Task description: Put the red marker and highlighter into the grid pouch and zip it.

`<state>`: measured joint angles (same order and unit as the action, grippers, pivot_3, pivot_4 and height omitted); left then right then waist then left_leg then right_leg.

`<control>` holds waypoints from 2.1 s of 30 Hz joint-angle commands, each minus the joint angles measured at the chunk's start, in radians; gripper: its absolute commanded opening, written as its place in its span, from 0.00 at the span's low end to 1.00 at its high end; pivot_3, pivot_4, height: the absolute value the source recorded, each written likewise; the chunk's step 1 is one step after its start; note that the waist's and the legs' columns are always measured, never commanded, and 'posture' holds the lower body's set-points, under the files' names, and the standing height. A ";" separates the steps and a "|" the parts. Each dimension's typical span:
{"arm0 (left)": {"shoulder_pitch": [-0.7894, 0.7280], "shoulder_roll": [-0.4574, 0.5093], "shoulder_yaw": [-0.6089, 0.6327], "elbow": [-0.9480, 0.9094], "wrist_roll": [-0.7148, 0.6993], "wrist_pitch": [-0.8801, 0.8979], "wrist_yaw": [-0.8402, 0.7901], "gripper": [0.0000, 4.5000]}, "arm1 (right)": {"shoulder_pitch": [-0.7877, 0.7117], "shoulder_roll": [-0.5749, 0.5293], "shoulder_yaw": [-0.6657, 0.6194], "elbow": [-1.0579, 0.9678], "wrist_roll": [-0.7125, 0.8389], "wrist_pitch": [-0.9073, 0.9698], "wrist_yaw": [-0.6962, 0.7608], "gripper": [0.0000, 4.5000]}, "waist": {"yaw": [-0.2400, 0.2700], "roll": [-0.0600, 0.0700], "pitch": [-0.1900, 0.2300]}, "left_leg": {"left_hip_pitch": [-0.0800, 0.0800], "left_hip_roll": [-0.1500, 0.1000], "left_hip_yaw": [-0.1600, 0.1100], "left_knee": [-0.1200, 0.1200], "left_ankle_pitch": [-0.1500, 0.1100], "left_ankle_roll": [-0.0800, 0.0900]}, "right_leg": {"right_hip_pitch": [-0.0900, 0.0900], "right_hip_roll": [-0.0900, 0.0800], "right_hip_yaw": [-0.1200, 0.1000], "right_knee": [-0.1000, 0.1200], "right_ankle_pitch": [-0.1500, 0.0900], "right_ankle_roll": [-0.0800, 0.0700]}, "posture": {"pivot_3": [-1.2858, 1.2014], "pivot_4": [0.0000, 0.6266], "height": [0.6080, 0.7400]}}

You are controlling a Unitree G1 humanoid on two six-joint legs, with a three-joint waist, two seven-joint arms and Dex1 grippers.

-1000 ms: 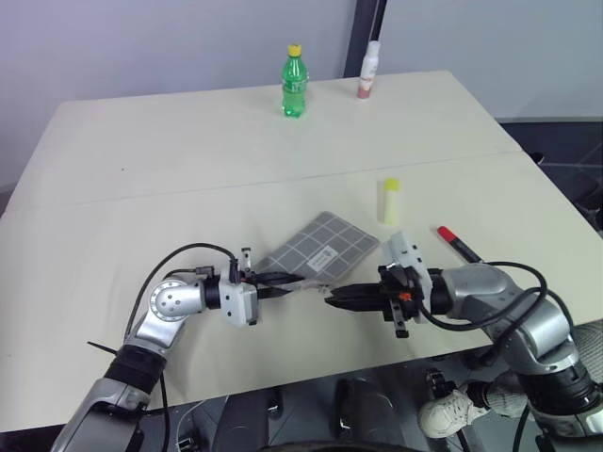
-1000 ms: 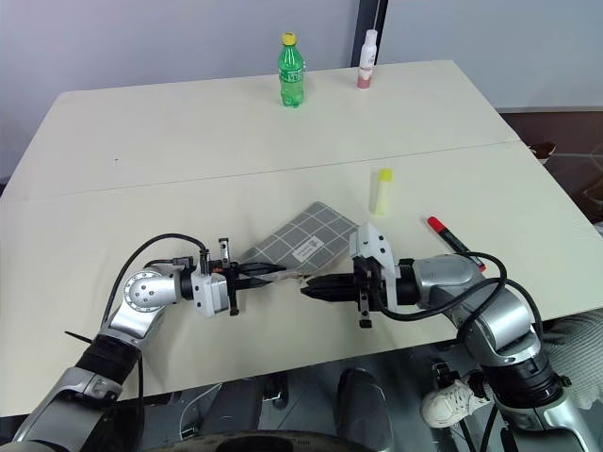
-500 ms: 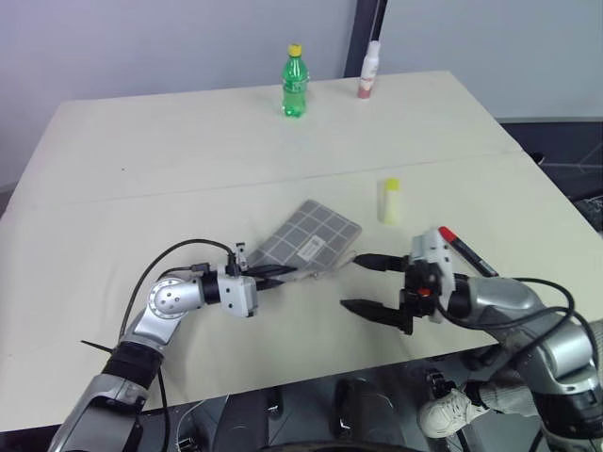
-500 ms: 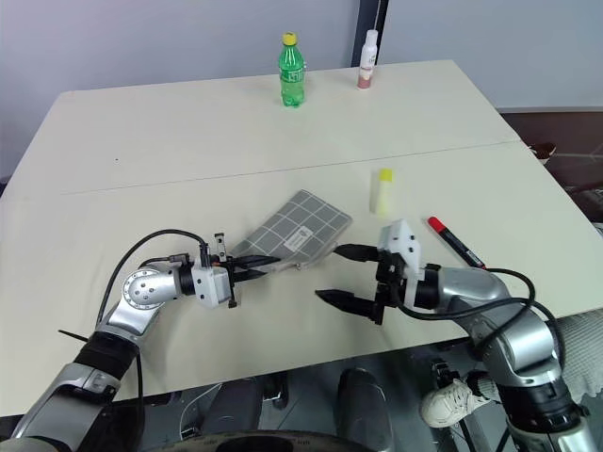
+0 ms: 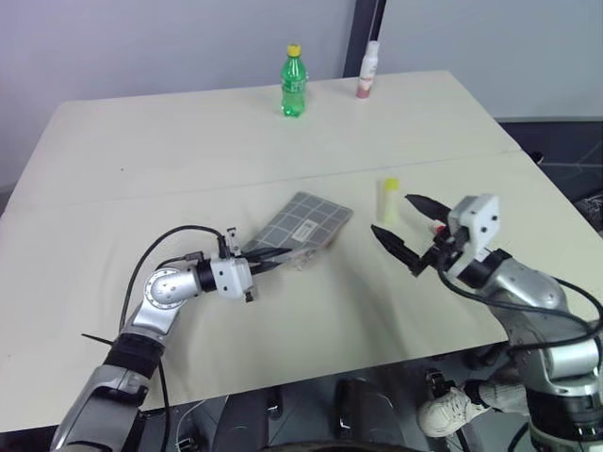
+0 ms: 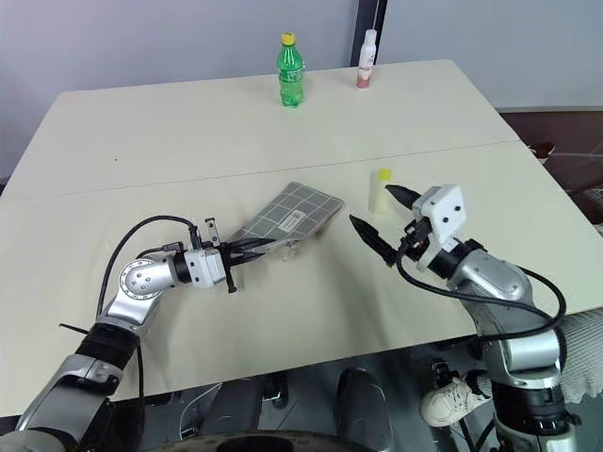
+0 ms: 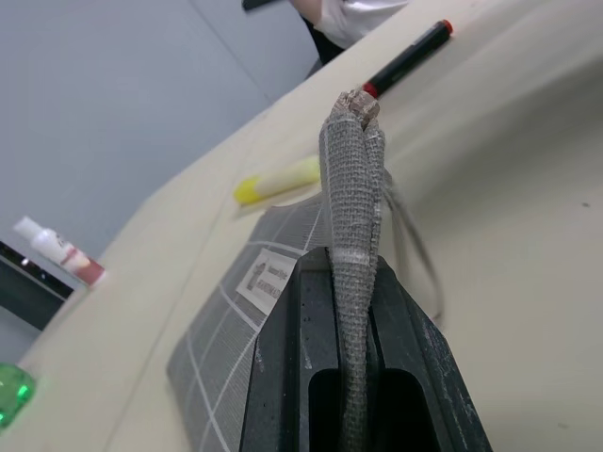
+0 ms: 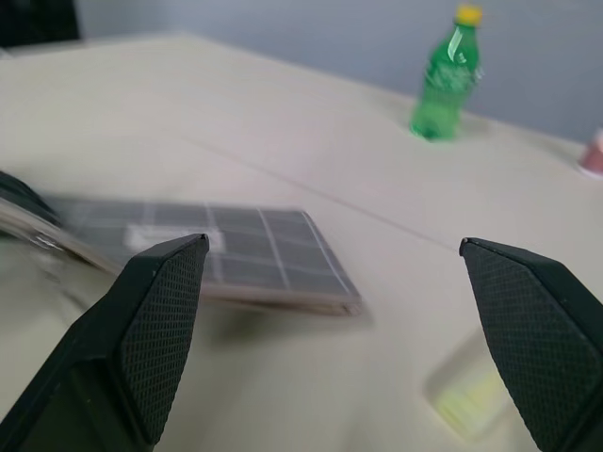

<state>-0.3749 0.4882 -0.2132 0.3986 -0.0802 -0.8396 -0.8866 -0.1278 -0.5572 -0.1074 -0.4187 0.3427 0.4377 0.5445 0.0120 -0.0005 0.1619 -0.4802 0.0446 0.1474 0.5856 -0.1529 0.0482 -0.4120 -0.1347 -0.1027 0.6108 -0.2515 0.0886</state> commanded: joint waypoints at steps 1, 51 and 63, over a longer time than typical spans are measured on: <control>-0.012 -0.004 0.007 -0.004 0.000 -0.026 0.010 0.00 | -0.049 0.033 0.029 0.024 -0.086 0.029 -0.111 0.98 | -0.001 0.000 0.000 | 0.000 0.000 0.000 -0.001 0.000 0.000 | 0.000 0.000 0.000 0.000 0.000 0.000 | 0.52 0.24 1.00; -0.024 -0.026 0.136 -0.120 -0.299 0.223 -0.069 0.00 | 0.009 -0.129 -0.030 0.117 0.001 -0.181 0.299 0.18 | 0.000 0.000 0.000 | 0.001 0.005 0.004 0.008 -0.001 0.001 | 0.001 0.001 -0.003 0.004 0.002 0.000 | 0.52 0.24 1.00; -0.015 -0.044 0.130 -0.150 -0.267 0.211 -0.124 0.00 | -0.037 -0.114 0.020 0.247 -0.068 -0.311 0.303 0.18 | 0.000 0.000 0.001 | 0.000 0.005 0.004 0.010 -0.001 0.003 | 0.002 0.001 -0.004 0.003 0.003 0.000 | 0.52 0.24 1.00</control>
<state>-0.3840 0.4452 -0.0967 0.2829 -0.3458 -0.6178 -1.0035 -0.1479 -0.6756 -0.0812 -0.1554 0.2671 0.1453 0.8444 0.0122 -0.0006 0.1624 -0.4797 0.0495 0.1509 0.5953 -0.1543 0.0509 -0.4097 -0.1342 -0.1072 0.6137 -0.2484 0.0891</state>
